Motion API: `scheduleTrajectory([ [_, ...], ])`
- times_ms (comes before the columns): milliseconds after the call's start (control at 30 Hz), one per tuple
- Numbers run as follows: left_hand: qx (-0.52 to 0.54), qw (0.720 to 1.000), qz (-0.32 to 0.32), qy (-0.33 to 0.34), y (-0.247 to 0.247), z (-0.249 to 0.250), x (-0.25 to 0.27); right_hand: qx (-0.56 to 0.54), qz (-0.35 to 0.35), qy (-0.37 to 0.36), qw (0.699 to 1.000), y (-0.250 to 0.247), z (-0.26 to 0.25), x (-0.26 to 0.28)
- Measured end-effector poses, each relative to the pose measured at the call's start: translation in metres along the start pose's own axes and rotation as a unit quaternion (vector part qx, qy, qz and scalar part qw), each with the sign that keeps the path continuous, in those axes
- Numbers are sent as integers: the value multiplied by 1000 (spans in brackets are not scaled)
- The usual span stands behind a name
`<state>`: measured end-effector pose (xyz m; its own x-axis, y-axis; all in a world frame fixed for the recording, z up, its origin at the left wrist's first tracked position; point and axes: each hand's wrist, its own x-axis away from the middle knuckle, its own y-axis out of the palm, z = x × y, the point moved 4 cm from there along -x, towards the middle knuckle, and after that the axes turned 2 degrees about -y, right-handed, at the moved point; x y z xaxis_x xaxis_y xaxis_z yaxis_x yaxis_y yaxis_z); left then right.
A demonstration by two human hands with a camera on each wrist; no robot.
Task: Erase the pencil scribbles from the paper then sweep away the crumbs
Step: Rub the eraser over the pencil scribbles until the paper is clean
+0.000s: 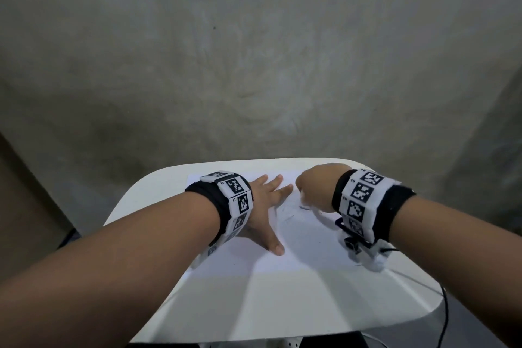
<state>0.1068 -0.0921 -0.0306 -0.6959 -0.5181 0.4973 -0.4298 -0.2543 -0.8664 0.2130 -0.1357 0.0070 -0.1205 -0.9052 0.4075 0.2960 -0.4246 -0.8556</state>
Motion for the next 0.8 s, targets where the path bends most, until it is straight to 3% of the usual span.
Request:
scheduleTrajectory([
  [67, 1, 1000, 3, 0, -1, 1, 1, 22, 1, -27, 999, 4, -12, 0],
  [167, 9, 1000, 1, 2, -3, 2, 2, -50, 4, -96, 994, 3, -31, 12],
  [300, 5, 1000, -8, 1, 0, -2, -2, -1, 13, -10, 1000, -10, -2, 9],
  [433, 8, 1000, -3, 1, -3, 1, 1, -28, -12, -100, 995, -4, -34, 18],
  [567, 3, 1000, -13, 2, -1, -2, -3, -12, 9, -10, 1000, -10, -5, 5],
  [700, 39, 999, 1, 3, -1, -3, -4, -75, 13, -101, 992, -10, -34, 22],
  [800, 26, 1000, -1, 10, 0, -4, -7, -74, 10, -33, 997, -12, -17, 11],
])
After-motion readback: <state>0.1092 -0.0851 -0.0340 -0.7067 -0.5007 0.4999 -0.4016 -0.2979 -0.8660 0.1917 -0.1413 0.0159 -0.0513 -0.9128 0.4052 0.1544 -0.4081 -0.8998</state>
